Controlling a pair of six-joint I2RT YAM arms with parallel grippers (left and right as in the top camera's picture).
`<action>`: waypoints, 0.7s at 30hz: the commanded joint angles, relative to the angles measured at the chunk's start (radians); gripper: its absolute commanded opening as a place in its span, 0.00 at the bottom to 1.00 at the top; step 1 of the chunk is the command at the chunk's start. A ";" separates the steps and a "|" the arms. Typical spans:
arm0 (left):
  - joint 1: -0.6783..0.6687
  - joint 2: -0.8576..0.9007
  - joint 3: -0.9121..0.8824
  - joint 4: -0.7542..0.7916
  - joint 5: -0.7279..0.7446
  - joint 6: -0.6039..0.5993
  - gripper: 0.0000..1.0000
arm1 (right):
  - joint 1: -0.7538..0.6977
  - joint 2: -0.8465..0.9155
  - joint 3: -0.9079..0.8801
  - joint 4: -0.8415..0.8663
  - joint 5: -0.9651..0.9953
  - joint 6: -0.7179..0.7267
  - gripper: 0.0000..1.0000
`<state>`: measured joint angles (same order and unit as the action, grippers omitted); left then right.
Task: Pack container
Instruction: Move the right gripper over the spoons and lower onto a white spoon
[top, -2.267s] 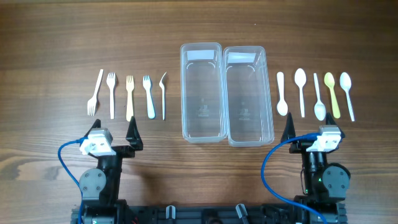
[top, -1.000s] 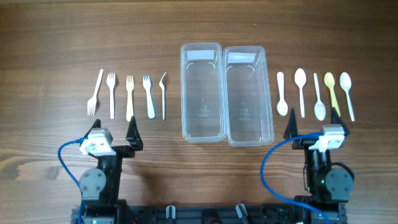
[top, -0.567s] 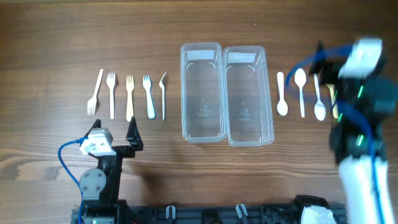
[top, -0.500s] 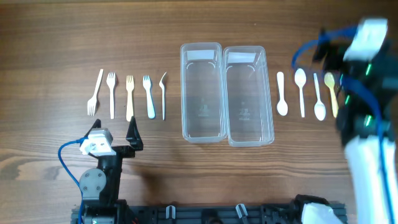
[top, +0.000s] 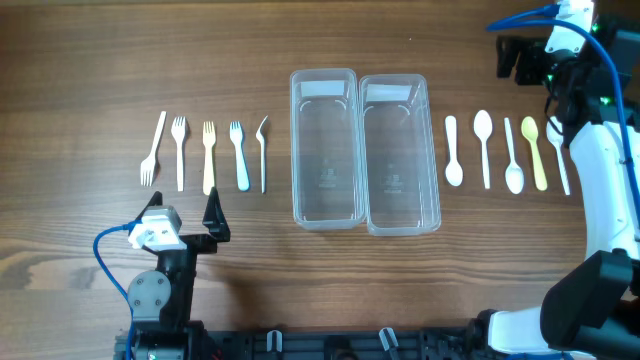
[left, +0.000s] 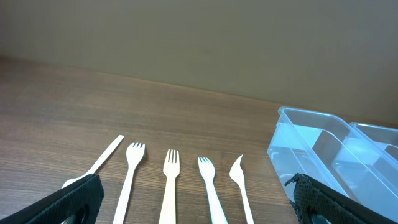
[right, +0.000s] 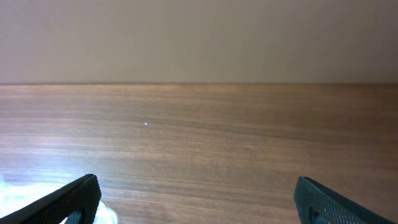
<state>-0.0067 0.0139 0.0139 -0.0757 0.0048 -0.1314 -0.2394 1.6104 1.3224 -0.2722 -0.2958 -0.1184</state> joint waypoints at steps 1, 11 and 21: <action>-0.005 -0.007 -0.008 0.001 0.012 0.023 1.00 | 0.000 -0.015 0.026 -0.017 -0.057 0.018 1.00; -0.005 -0.007 -0.008 0.001 0.012 0.023 1.00 | 0.000 0.057 0.026 -0.309 0.000 0.054 1.00; -0.005 -0.007 -0.008 0.001 0.012 0.023 1.00 | 0.000 0.109 0.026 -0.421 0.225 -0.055 0.52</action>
<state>-0.0067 0.0139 0.0139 -0.0753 0.0048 -0.1314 -0.2394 1.7004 1.3266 -0.6735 -0.2039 -0.1169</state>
